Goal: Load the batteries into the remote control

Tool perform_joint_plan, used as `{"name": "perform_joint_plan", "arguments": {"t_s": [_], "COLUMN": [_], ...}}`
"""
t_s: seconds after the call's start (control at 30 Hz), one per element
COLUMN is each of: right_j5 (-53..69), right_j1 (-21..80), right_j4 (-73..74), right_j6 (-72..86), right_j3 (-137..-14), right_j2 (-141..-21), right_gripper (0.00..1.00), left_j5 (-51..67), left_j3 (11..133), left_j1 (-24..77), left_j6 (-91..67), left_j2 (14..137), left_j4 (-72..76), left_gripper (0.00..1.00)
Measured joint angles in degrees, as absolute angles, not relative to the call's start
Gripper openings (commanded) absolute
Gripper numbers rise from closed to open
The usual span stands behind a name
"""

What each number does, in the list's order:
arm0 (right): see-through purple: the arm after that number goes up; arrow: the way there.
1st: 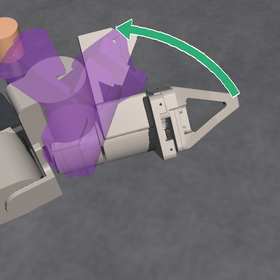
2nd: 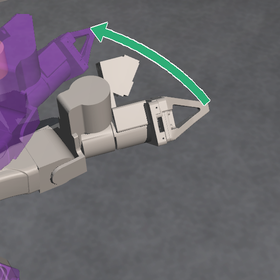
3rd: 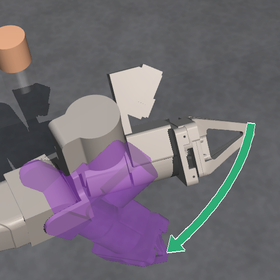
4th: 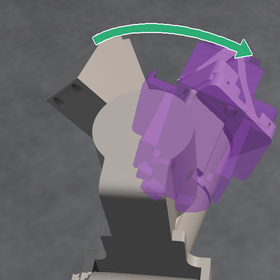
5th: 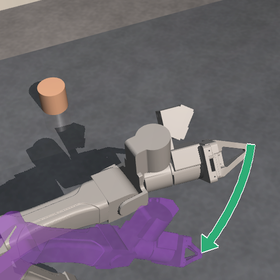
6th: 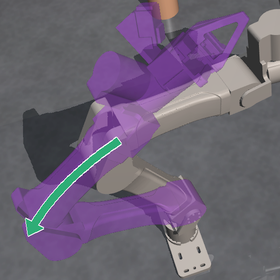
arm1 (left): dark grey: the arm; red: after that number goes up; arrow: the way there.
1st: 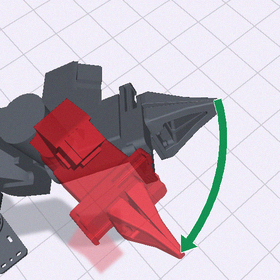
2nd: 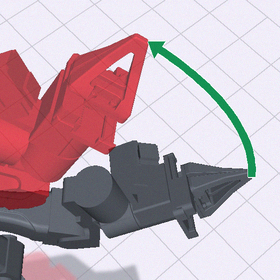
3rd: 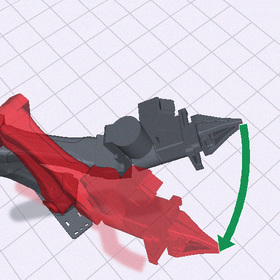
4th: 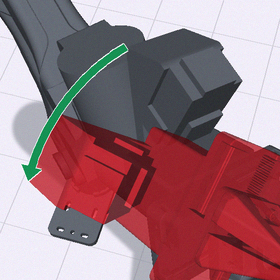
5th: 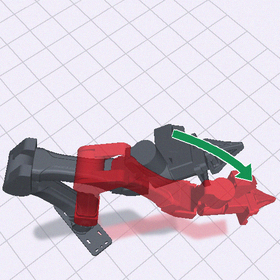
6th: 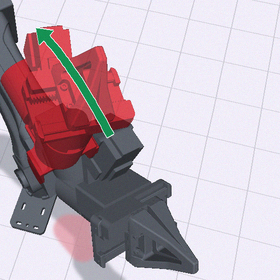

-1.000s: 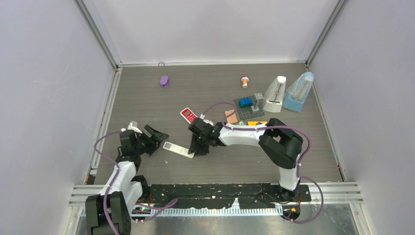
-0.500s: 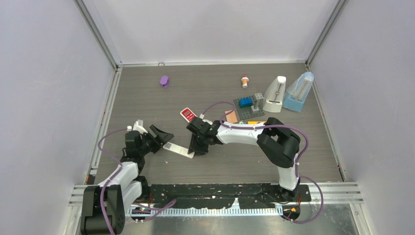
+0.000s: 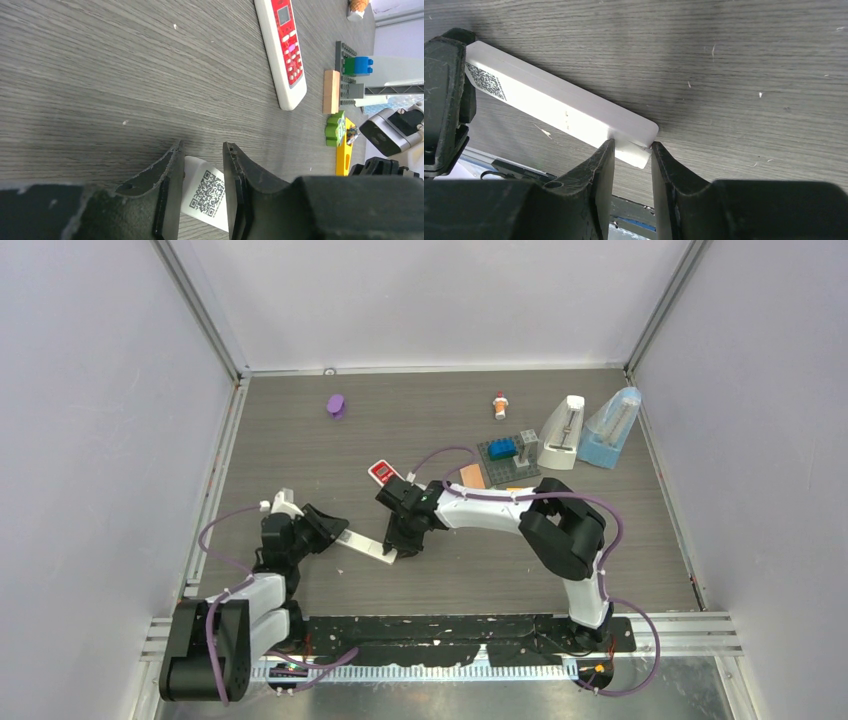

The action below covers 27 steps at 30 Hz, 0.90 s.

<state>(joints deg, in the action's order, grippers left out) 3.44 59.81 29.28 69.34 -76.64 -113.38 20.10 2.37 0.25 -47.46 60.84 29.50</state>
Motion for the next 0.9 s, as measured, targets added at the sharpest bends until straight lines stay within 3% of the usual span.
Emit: {"name": "perform_joint_plan", "arguments": {"t_s": [0.33, 0.6, 0.9], "right_j5": [3.57, 3.60, 4.82], "right_j1": [59.79, 59.79, 59.33], "right_j4": [31.51, 31.29, 32.58], "right_j6": [71.66, 75.00, 76.40], "right_j3": [-78.22, -78.11, -79.44], "right_j2": [-114.74, -115.22, -116.36], "right_gripper": [0.37, 0.44, 0.34], "left_j5": [15.86, 14.39, 13.65], "left_j3": [1.08, 0.78, 0.73], "left_j1": [2.17, 2.85, 3.27], "left_j6": [-47.62, -48.05, -48.05], "left_j2": [60.10, 57.98, 57.30], "left_j4": [31.51, 30.89, 30.37], "left_gripper": [0.21, 0.19, 0.12]}}
